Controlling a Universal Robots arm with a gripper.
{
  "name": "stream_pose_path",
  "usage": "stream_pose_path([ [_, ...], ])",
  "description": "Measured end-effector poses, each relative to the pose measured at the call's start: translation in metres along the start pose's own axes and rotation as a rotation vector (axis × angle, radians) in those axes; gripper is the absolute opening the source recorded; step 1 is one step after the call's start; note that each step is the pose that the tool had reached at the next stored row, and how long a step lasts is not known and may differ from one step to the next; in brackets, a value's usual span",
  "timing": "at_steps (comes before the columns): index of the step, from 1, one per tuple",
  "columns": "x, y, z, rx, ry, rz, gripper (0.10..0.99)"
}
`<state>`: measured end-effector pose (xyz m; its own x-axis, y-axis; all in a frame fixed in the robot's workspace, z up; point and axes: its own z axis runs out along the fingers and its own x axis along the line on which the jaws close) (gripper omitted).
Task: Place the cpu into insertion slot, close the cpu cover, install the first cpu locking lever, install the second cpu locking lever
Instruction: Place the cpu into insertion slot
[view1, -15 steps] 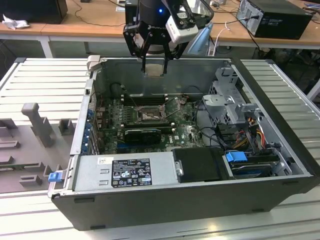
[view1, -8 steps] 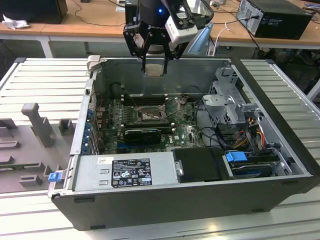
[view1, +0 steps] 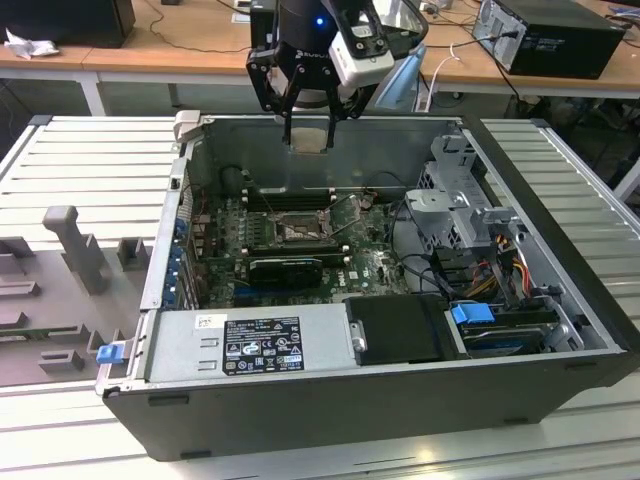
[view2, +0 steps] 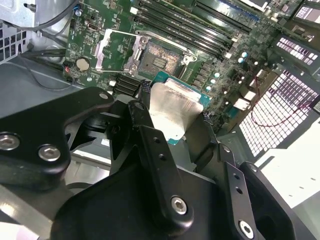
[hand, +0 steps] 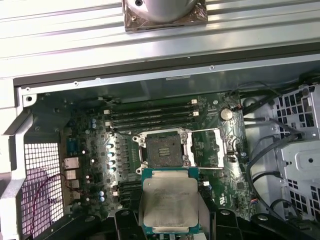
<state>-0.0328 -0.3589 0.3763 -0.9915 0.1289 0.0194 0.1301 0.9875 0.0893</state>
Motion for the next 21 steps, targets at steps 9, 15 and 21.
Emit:
stream_pose_path([
  [9, 0.0000, 0.0000, 0.0000, 0.000, -0.0011, 0.013, 0.529],
  [15, 0.0000, 0.0000, 0.0000, 0.000, -0.0020, 0.022, 0.529],
  [21, 0.0000, 0.0000, 0.0000, -0.001, -0.0029, 0.032, 0.529],
])
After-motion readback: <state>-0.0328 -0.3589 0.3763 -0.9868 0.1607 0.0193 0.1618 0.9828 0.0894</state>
